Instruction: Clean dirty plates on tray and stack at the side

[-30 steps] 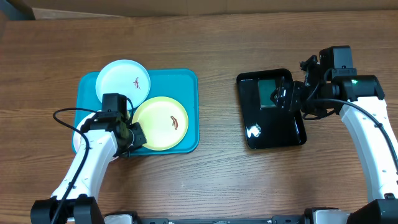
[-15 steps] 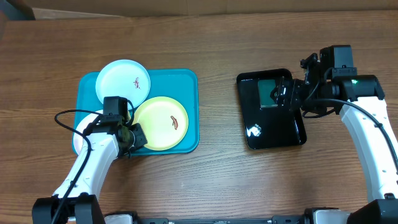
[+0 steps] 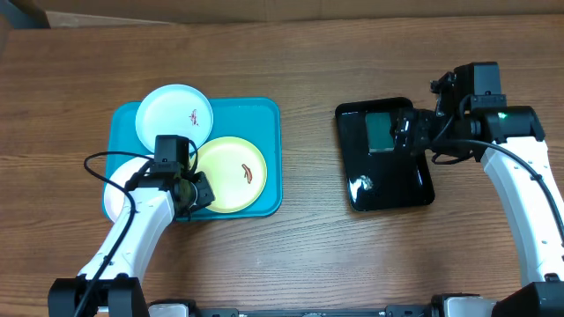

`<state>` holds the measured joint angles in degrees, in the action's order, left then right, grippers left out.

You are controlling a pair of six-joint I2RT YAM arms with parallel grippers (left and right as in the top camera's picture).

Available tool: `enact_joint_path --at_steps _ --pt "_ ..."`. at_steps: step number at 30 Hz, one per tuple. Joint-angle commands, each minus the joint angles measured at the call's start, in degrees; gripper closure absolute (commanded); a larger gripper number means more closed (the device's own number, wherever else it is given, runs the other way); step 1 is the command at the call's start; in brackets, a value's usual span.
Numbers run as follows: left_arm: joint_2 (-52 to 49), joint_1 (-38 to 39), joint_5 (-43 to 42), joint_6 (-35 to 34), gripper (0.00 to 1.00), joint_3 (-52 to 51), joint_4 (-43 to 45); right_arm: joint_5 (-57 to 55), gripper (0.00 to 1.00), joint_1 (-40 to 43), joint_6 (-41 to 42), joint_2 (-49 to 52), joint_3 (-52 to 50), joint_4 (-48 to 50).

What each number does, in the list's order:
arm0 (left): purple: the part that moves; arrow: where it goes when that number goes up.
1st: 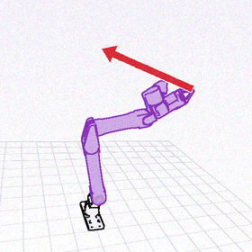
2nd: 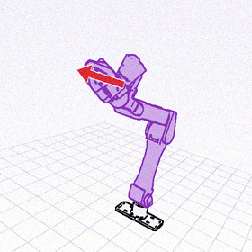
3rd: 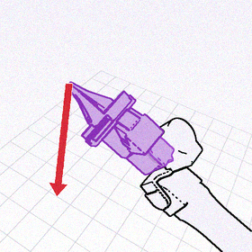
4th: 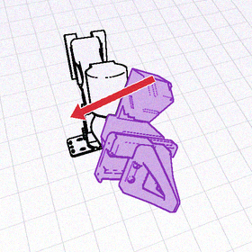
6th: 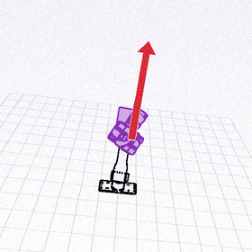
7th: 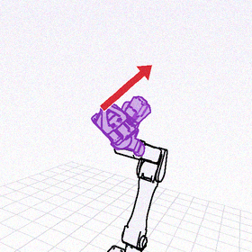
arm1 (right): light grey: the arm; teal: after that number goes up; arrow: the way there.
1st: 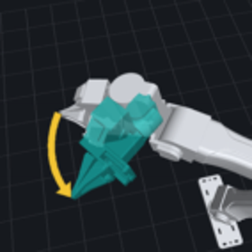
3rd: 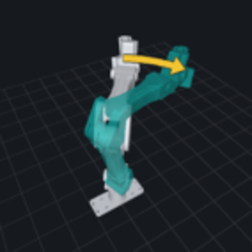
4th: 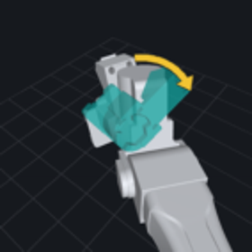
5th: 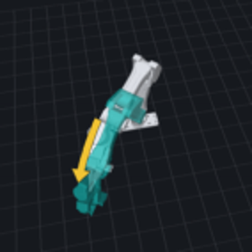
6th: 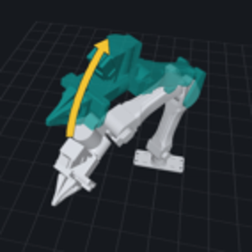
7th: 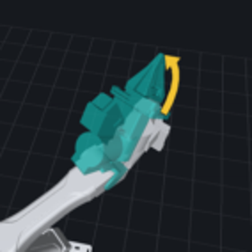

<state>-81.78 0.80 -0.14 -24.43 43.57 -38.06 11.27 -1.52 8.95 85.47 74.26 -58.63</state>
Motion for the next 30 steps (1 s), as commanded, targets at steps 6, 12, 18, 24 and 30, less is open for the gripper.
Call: enact_joint_path --at_steps 6,12,18,24,30 --pt "-0.46 0.52 0.72 -5.92 0.65 -0.35 -0.17 -1.44 0.0 -0.02 -0.46 -0.2 0.7 1.9" --pt "-0.7 0.52 0.61 -8.0 0.64 -0.37 -0.44 -1.42 0.0 -0.02 -0.44 -0.2 0.7 1.95" --pt "-3.39 0.52 0.57 -9.94 0.66 -0.37 -0.11 -1.42 0.0 -0.02 -0.46 -0.2 0.7 1.75" --pt "-8.9 0.5 0.44 -10.56 0.84 -0.35 3.65 -1.42 0.0 -0.02 -0.46 -0.2 0.7 1.77" --pt "-9.25 0.52 -4.39 -10.47 0.91 0.48 6.99 -1.42 0.0 -0.02 -0.46 -0.2 0.7 1.75"
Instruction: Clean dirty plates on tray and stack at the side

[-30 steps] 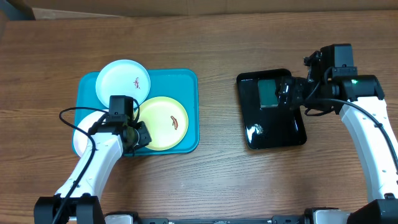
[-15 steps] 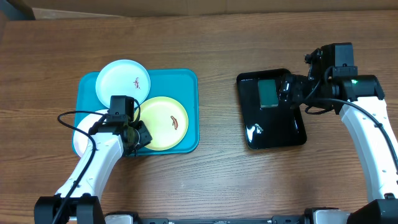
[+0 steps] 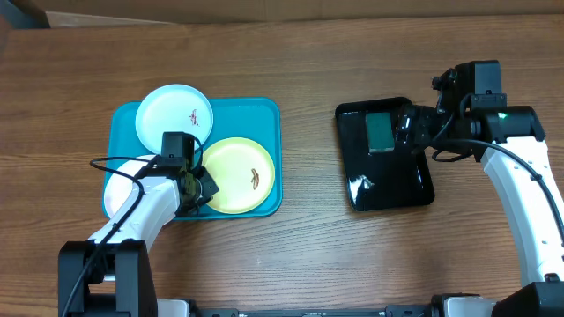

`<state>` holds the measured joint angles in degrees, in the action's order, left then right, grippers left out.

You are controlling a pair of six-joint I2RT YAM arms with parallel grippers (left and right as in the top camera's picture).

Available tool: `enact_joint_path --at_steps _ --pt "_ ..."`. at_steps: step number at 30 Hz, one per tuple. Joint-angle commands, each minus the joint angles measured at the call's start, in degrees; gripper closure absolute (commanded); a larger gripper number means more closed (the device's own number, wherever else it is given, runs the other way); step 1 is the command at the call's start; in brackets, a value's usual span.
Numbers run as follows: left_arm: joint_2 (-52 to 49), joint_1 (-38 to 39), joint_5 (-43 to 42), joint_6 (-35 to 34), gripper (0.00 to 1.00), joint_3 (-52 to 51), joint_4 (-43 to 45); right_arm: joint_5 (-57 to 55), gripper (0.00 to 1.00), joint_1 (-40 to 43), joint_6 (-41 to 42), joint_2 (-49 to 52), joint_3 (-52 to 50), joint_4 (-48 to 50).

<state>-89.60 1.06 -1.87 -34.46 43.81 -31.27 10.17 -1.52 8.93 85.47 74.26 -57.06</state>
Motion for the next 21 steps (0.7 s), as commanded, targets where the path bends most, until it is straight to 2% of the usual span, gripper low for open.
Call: enact_joint_path --at_steps 1,6,11,19,21 --pt "-1.42 0.26 -2.64 -0.22 0.91 0.63 0.04 -0.33 0.0 -0.02 -0.44 -0.2 0.7 0.2" --pt "-1.4 0.26 -2.62 0.68 0.89 1.97 -0.37 -0.31 0.0 -0.02 -0.44 -0.2 0.7 0.13" --pt "-1.4 0.17 1.09 1.73 0.77 2.01 0.79 -0.26 0.0 -0.02 -0.42 -0.2 0.7 -1.49" --pt "-1.4 0.11 1.22 4.33 0.76 2.58 6.47 -0.26 0.0 -0.02 -0.42 -0.2 0.7 -2.45" --pt "-1.42 0.11 1.27 4.5 0.79 2.58 6.75 -0.26 0.0 -0.02 -0.42 -0.2 0.7 -2.56"
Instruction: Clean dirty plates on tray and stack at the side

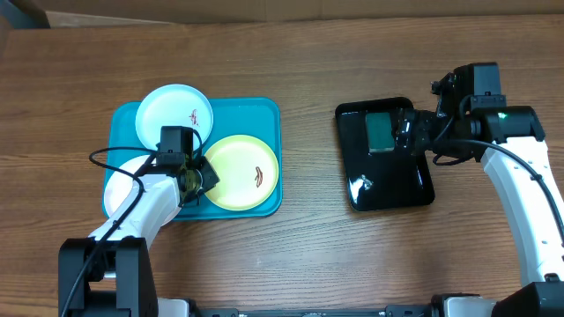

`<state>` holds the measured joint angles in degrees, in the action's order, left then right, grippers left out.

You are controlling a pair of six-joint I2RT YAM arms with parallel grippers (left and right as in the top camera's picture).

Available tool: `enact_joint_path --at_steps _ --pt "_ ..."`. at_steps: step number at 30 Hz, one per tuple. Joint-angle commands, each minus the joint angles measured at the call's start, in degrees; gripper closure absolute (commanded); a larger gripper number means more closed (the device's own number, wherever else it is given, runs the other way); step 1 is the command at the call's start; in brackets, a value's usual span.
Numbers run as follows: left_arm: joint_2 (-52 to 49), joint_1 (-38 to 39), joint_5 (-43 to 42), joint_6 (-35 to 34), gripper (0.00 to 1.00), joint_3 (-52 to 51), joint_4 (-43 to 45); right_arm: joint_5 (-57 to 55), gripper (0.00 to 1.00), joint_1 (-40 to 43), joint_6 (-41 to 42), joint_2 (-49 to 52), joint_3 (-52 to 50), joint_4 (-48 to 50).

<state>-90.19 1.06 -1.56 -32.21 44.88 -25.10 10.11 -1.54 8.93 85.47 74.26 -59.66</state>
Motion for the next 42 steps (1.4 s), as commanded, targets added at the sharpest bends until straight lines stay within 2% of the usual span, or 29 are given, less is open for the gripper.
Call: enact_joint_path --at_steps 1,3,6,8,11,17,22,27,31,34,37,40,42 --pt "-0.83 0.11 1.09 2.54 0.81 1.51 0.42 -0.2 0.0 0.0 -0.42 -0.2 0.7 -0.04" --pt "-0.83 0.13 1.9 2.64 0.88 1.49 -0.42 -0.2 0.0 0.0 -0.42 -0.2 0.7 -0.26" --pt "-0.9 0.13 2.64 2.67 0.89 1.27 -0.81 -0.22 0.0 0.0 -0.42 -0.2 0.68 -0.42" --pt "-0.98 0.13 2.62 2.64 0.86 1.25 -0.76 -0.22 0.0 0.0 -0.42 -0.2 0.68 -0.46" --pt "-1.05 0.13 2.6 2.62 0.75 1.25 -0.76 -0.24 0.0 0.0 -0.42 -0.2 0.2 -0.07" --pt "-1.6 0.15 2.58 2.64 0.76 1.25 -0.83 -0.24 0.0 0.0 -0.42 -0.13 -2.69 2.69" --pt "-1.64 0.15 2.58 2.64 0.87 1.25 -1.25 -0.28 0.03 0.0 -0.44 -0.13 -2.97 4.63" --pt "-2.38 0.15 1.92 2.56 0.88 1.25 -1.62 -0.24 0.07 -0.07 -0.42 -0.13 -5.51 9.09" --pt "-3.69 0.15 0.37 2.19 0.96 1.25 -1.68 -0.24 0.08 -0.44 -0.98 -0.04 -8.61 12.37" --pt "-4.46 0.15 -1.05 2.16 0.96 1.25 -1.6 -0.7 0.14 -1.11 -3.3 -0.04 -11.67 16.61" --pt "-4.68 0.15 -1.03 2.19 0.82 1.25 -1.38 -1.14 0.2 -2.25 -3.87 -0.04 -14.51 21.27" --pt "-4.68 0.15 -1.07 2.19 0.78 1.25 -1.2 -1.77 0.21 -4.09 -6.25 0.48 -15.39 24.48" --pt "-4.68 0.15 -1.07 2.19 0.76 1.25 -1.14 -4.5 0.18 -6.16 -7.91 0.72 -15.39 25.62"
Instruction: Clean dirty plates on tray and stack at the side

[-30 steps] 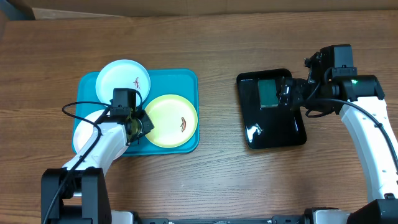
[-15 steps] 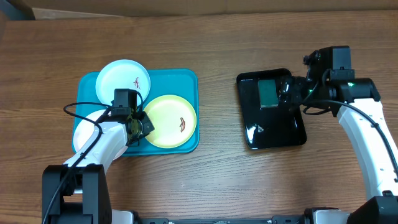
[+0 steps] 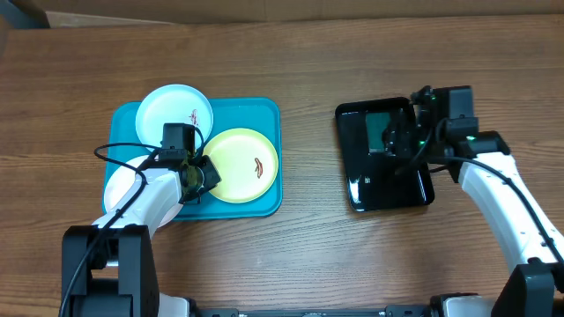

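A blue tray (image 3: 264,113) holds a white plate (image 3: 172,113) with a red smear and a yellow-green plate (image 3: 242,167) with a red-brown smear. My left gripper (image 3: 204,176) sits at the yellow-green plate's left rim, shut on it. A second white plate (image 3: 116,189) lies at the tray's left edge, partly under my left arm. A green sponge (image 3: 377,132) rests on a black tray (image 3: 392,189). My right gripper (image 3: 397,141) hangs over the sponge's right side; its dark fingers blend into the black tray.
The brown wooden table (image 3: 308,255) stretches between the two trays. A cable loops from my left arm over the tray's left part. A cardboard edge runs along the far side.
My right arm has swung left and nearer, bringing its gripper from the black tray's right rim to over the sponge. The yellow-green plate has shifted slightly away from me with my left gripper.
My left gripper was at the yellow-green plate's left rim low on the blue tray. At each later moment the plate lay a little further right and further up the tray. My right gripper stayed by the black tray's right rim until now.
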`<state>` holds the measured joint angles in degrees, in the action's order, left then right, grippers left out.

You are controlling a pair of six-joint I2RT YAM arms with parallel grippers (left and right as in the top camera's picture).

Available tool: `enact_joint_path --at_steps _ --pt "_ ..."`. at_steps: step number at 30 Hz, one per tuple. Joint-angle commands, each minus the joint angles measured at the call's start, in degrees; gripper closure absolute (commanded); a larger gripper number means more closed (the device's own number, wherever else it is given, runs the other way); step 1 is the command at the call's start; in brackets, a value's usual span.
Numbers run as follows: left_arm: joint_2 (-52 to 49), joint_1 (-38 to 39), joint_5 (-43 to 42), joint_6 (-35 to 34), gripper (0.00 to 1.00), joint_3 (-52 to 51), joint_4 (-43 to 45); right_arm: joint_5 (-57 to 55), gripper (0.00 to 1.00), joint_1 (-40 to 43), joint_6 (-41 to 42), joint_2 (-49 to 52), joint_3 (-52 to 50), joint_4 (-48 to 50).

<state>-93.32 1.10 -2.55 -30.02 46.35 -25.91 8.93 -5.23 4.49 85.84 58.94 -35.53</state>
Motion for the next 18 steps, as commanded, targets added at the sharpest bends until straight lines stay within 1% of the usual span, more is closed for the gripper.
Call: enact_joint_path --at_steps 1,6,9,11,12,14,16,18 --pt "-1.55 0.11 -0.09 0.0 0.76 -0.22 -0.33 -4.85 0.17 -3.19 -3.45 0.39 -0.04 1.68" --pt "-1.55 0.11 -0.07 0.0 0.73 -0.22 -0.2 -8.28 0.14 -5.6 -2.86 0.44 1.03 2.29" --pt "-1.55 0.11 -0.09 0.0 0.73 -0.22 -0.17 -8.24 0.12 -5.6 -0.15 0.44 1.25 1.97" --pt "-1.55 0.11 -0.09 0.02 0.72 -0.22 -0.2 -7.58 0.15 -5.66 1.73 0.5 1.25 0.46" --pt "-1.55 0.11 -0.09 0.02 0.72 -0.22 -0.22 -6.62 0.21 -6.01 3.13 0.5 1.25 -0.9" --pt "-1.55 0.11 -0.09 0.02 0.72 -0.22 -0.22 -4.2 0.41 -6.75 5.68 0.5 1.25 -4.09" --pt "-1.55 0.11 -0.09 0.02 0.71 -0.22 -0.2 -4.22 0.55 -7.56 7.23 0.5 1.25 -6.82" --pt "-1.55 0.11 -0.09 0.02 0.71 -0.22 -0.2 -4.35 0.6 -8.55 8.11 0.5 1.22 -9.73"
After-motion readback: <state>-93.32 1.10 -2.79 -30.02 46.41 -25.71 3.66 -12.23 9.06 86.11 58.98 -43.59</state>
